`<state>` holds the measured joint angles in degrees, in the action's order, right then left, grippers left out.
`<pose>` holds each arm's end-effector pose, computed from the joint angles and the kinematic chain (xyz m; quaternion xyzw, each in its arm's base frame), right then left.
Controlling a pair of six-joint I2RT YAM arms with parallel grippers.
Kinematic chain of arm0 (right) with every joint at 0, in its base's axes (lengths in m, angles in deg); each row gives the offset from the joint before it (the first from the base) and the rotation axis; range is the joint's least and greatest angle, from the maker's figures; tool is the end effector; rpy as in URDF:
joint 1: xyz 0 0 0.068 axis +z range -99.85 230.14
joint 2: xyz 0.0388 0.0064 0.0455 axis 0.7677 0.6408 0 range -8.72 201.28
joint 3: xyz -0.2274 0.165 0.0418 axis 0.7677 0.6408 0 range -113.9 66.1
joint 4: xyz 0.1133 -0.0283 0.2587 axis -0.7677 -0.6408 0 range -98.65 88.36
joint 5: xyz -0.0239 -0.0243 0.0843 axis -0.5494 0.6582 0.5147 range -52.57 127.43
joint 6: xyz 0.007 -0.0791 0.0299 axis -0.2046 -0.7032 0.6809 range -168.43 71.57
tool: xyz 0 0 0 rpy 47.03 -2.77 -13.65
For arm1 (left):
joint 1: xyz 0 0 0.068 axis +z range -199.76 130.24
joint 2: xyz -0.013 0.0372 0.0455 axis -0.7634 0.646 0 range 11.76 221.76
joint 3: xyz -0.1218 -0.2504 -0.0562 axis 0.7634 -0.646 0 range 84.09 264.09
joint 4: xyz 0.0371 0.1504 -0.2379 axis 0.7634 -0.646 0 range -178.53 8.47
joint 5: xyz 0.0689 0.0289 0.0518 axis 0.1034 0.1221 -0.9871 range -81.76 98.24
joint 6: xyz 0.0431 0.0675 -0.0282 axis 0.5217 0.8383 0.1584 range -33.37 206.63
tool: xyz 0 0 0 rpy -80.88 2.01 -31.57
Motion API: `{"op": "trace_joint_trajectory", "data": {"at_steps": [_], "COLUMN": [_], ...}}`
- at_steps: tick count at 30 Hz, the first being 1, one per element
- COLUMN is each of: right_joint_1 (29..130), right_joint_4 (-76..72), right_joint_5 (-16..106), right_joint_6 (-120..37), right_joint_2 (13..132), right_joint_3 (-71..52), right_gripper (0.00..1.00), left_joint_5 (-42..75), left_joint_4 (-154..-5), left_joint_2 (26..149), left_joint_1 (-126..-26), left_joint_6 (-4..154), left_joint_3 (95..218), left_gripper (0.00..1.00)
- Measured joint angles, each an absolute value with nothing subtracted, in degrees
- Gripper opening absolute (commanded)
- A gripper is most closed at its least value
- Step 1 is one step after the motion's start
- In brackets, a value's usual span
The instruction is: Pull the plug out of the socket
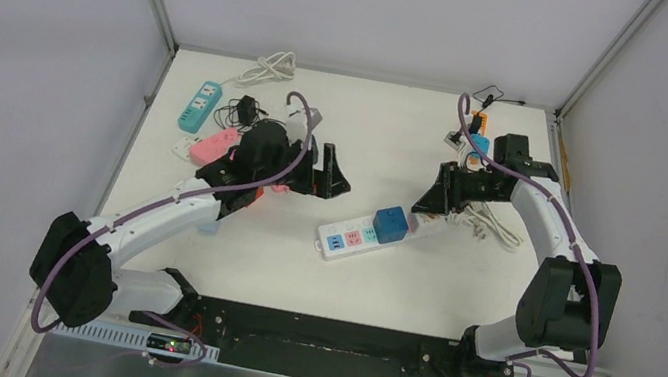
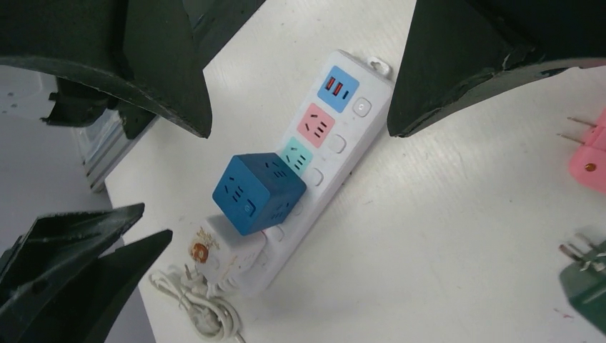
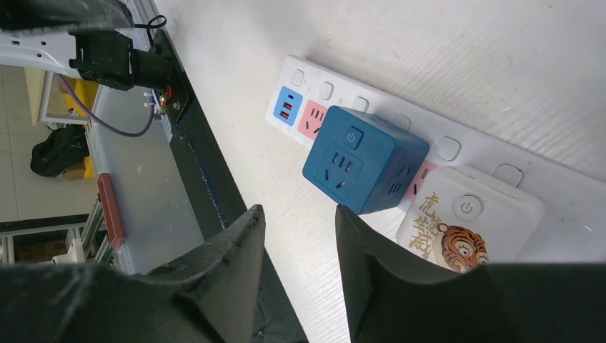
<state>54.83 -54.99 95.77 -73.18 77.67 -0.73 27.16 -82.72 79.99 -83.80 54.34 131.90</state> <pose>0.3030 0.0885 0.2470 -0.2894 0.8167 0.4520 0.2118 0.2558 -0.2019 0.2786 0.1048 0.8143 -0.4171 0.3898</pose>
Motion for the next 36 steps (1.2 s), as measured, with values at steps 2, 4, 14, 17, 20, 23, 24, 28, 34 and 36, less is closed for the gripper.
{"op": "trace_joint_trajectory", "data": {"at_steps": [2,4,14,17,20,23,24,28,34,36], "right_joint_1": [54.46,54.13,53.32,53.11,52.8,52.45,52.34,51.93,51.38,51.27], "right_joint_4": [-54.7,-54.44,-52.82,-52.01,-51.29,-50.72,-50.51,-49.7,-48.04,-47.62], "right_joint_5": [95.88,96.12,96.25,96.21,96.04,95.55,95.34,94.94,94.37,94.02], "right_joint_6": [-72.87,-72.55,-70.32,-69.55,-68.87,-68.09,-67.91,-66.89,-65.29,-64.77], "right_joint_2": [77.56,77.47,77.45,77.45,77.45,77.45,77.45,77.45,77.45,77.45], "right_joint_3": [-0.68,-0.6,0.43,0.83,1.52,1.9,1.96,2.16,2.25,2.29], "right_gripper": [0.44,0.44,0.43,0.43,0.42,0.4,0.39,0.35,0.25,0.2], "left_joint_5": [25.87,24.27,17.63,17.15,16.42,15.53,15.11,13.74,12.71,12.67], "left_joint_4": [-82.79,-82.74,-84.86,-86.33,-87.42,-89.15,-89.72,-91.99,-93.98,-94.04], "left_joint_2": [81.61,83.73,95.9,98.9,101.61,103.99,104.82,107.79,110.7,111.9], "left_joint_1": [-86.51,-89.53,-100.61,-102.23,-103.5,-104.98,-105.49,-106.97,-107.95,-107.95], "left_joint_6": [56.04,58.38,74.82,78.27,80.87,82.93,83.52,86.01,88.96,89.88], "left_joint_3": [133.23,135.2,144.1,146.92,149.71,152.49,153.45,156.49,158.98,159.9], "left_gripper": [0.92,0.91,0.92,0.92,0.92,0.92,0.92,0.92,0.93,0.93]}}
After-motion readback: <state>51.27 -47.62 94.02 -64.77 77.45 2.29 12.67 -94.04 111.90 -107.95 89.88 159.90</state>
